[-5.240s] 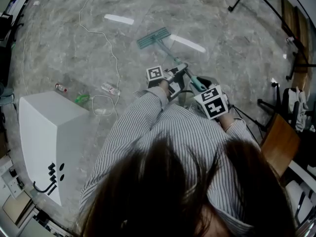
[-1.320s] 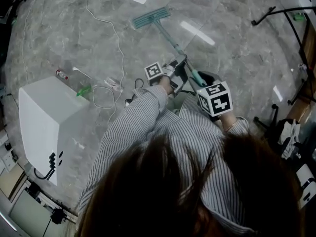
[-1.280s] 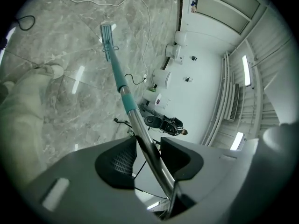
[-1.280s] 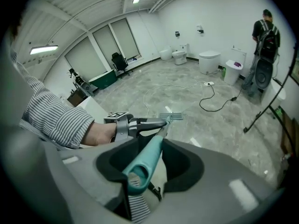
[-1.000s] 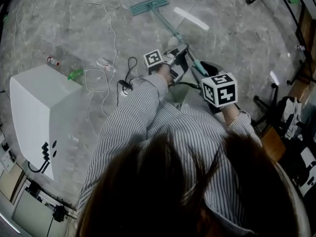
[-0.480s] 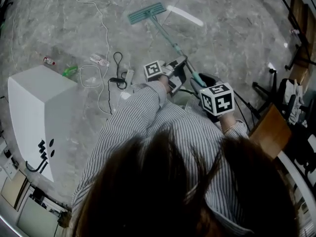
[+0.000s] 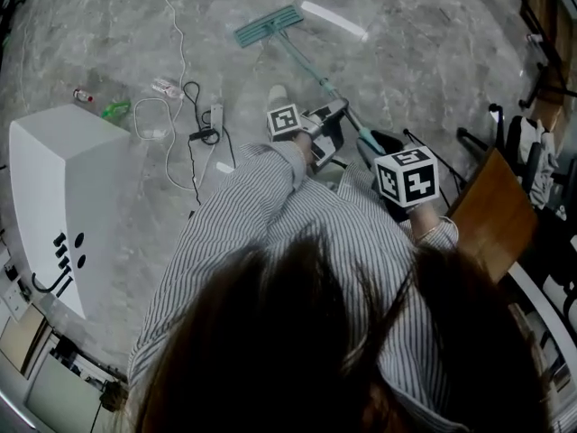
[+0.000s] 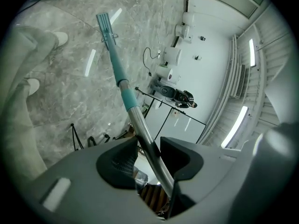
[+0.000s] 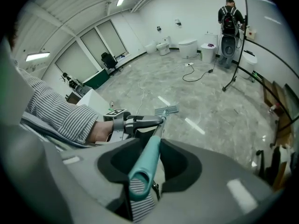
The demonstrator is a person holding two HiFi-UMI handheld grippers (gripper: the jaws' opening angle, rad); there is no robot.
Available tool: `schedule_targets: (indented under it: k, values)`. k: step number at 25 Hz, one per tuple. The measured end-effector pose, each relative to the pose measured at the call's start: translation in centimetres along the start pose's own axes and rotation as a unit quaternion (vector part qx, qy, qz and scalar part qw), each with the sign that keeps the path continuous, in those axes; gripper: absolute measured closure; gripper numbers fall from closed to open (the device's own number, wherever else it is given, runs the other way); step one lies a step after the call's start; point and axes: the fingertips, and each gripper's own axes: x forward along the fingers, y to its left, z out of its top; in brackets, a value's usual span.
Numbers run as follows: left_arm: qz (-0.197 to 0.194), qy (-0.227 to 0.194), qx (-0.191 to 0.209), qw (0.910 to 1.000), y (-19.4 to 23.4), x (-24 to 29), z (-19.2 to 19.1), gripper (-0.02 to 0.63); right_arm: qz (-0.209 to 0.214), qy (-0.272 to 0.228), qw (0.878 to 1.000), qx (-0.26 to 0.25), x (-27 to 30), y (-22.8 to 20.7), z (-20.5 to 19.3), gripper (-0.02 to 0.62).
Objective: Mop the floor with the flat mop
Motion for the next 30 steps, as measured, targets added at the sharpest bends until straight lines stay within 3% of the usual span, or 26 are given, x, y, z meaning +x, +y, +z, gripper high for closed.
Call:
schedule_targets:
  k: [6, 11, 23, 30]
  values:
    - [0.028, 0.058, 0.036, 0.9973, 3.1, 0.1, -5.2, 0.459, -0.005, 0.0, 1.0, -0.003, -3.0, -0.7, -4.9, 0.46]
    - [0.029, 0.069, 0.041, 0.9963, 3.8, -0.2, -6.9, 0.459, -0.007, -0.004, 1.0, -0.01, -3.9, -0.6, -6.5, 0.46]
    - [0.021, 0.084, 0.045, 0.9952, 2.7, 0.7, -6.6, 0.453, -0.003, -0.003, 1.0, -0.015, -4.4, -1.2, -5.0, 0.46]
    - [0.016, 0.079, 0.056, 0.9952, 1.2, 1.1, -3.9, 0.448, -0.002, 0.005, 1.0, -0.027, -3.1, -1.2, -2.3, 0.459]
